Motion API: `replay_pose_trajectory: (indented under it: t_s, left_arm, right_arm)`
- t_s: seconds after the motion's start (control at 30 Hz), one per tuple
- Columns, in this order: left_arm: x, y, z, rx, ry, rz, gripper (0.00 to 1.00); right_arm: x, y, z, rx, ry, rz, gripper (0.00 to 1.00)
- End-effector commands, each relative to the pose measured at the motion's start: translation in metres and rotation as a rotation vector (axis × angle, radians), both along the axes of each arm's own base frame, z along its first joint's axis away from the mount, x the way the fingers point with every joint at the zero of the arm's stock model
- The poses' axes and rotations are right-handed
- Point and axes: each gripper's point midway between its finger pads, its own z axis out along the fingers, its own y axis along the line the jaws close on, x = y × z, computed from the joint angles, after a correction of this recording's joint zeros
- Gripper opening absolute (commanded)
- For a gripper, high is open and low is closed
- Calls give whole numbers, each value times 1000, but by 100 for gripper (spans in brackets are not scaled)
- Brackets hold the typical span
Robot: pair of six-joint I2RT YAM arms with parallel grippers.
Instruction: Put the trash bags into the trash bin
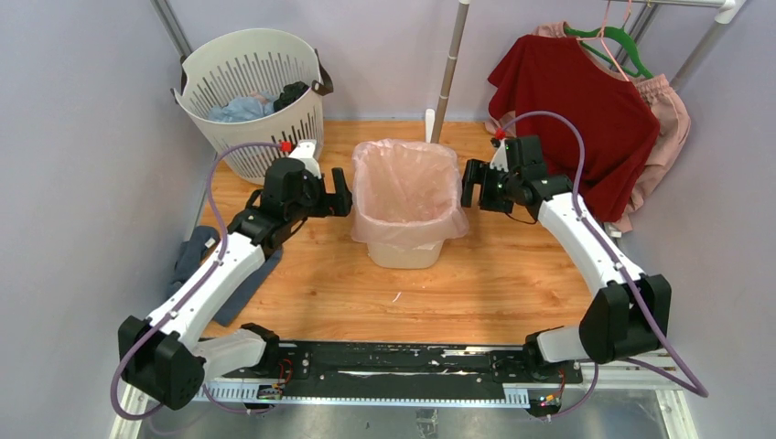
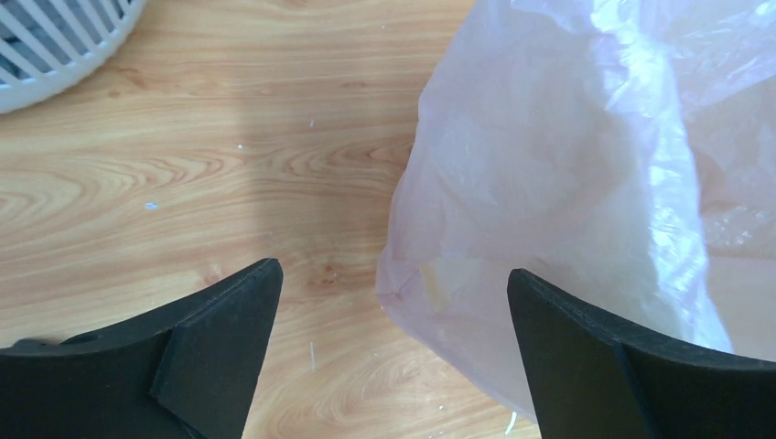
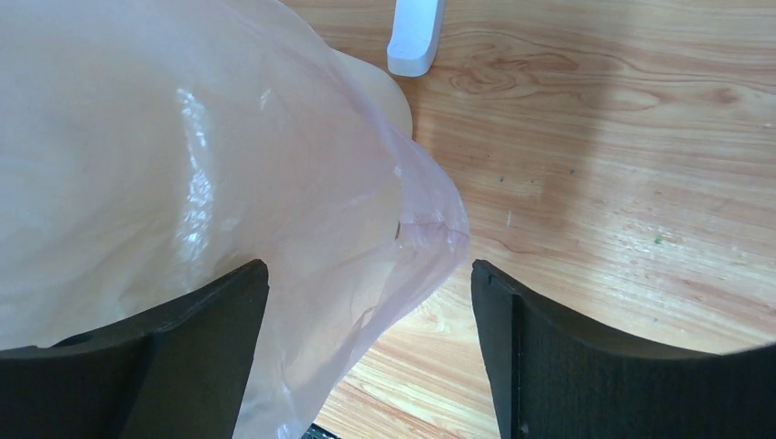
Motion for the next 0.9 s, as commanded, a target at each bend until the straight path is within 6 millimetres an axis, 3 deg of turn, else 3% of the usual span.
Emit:
replay_pose_trajectory:
  t_s: [0.0, 0.07, 0.1, 0.13, 0.17, 0.33, 0.5, 0.63, 0.77, 0.87]
  left_arm:
    - [-10, 18, 9, 67, 14, 29, 100]
    - [-13, 19, 16, 60, 8, 30, 100]
    - [-13, 18, 23, 49, -6, 28, 100]
    - [-14, 17, 31, 36, -23, 21, 100]
    - [-15, 14, 40, 19, -37, 7, 100]
    - [-17, -3, 88, -34, -96, -87, 100]
    - [-16, -17, 130, -78, -170, -164, 100]
    - [-13, -26, 145, -93, -190, -210, 100]
    - [-11, -33, 146, -114, -191, -232, 100]
    - [-9, -36, 140, -121, -180, -241, 100]
  right_arm:
    - [-5, -12, 10, -58, -18, -26, 84]
    - [-5, -15, 19, -71, -42, -32, 57]
    - [-5, -16, 22, -76, -53, -31, 36]
    - [-6, -19, 30, -85, -72, -37, 8]
    - [-6, -23, 41, -102, -97, -50, 0]
    - [-8, -34, 92, -150, -221, -39, 0]
    - [-16, -5, 142, -9, -354, 79, 2]
    - [-24, 30, 170, 118, -394, 211, 9]
    - [-33, 63, 162, 32, -346, 335, 11]
    - [-29, 82, 151, -98, -336, 384, 11]
